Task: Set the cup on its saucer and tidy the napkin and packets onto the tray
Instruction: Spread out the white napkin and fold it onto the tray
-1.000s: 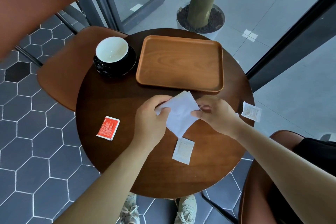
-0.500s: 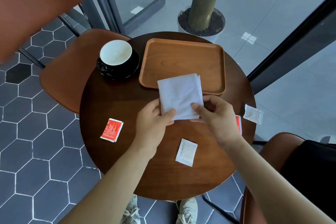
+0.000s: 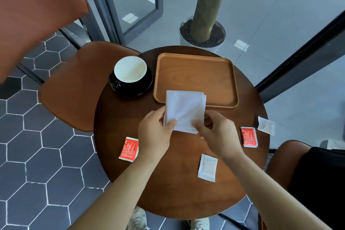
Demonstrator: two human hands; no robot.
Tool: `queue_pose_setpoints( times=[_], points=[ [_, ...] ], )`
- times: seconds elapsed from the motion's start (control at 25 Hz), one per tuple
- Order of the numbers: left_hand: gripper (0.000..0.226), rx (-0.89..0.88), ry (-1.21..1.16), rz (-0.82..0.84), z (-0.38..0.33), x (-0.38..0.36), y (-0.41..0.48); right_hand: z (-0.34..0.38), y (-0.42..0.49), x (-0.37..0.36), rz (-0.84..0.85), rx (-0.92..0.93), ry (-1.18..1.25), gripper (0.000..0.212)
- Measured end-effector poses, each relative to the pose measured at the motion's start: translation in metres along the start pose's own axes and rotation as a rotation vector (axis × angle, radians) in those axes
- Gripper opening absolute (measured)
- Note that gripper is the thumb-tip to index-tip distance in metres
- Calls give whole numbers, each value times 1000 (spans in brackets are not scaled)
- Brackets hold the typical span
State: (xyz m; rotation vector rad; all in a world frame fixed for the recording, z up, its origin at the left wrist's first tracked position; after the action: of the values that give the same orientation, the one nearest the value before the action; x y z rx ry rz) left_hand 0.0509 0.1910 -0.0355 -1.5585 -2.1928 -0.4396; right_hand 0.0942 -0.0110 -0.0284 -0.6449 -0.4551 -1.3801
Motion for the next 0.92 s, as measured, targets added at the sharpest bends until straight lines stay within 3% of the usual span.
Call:
queue_pose_setpoints(
  times=[0.32, 0.64, 0.92],
  points=[
    [49, -12, 66, 92, 8, -2, 50, 8, 28, -12, -62, -127, -35, 21],
    [34, -40, 254, 4, 0, -34, 124, 3, 125, -19, 26, -158, -65, 29],
    [46, -63, 516, 50, 11, -56, 139, -8, 165, -46, 133, -106, -249, 31]
  ],
)
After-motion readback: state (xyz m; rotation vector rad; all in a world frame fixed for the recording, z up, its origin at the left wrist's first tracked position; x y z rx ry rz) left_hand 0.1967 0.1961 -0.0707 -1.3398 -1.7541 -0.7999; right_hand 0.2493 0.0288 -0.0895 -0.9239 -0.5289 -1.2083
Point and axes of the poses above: each hand's wrist, its own y-axis towards the middle knuckle, its own x-axis out of the back of the hand, z = x × y, the point moved 10 cm from there along y, towards the middle knuckle, and after that the axes turned 6 degrees about -x, right-handed, at the moved point
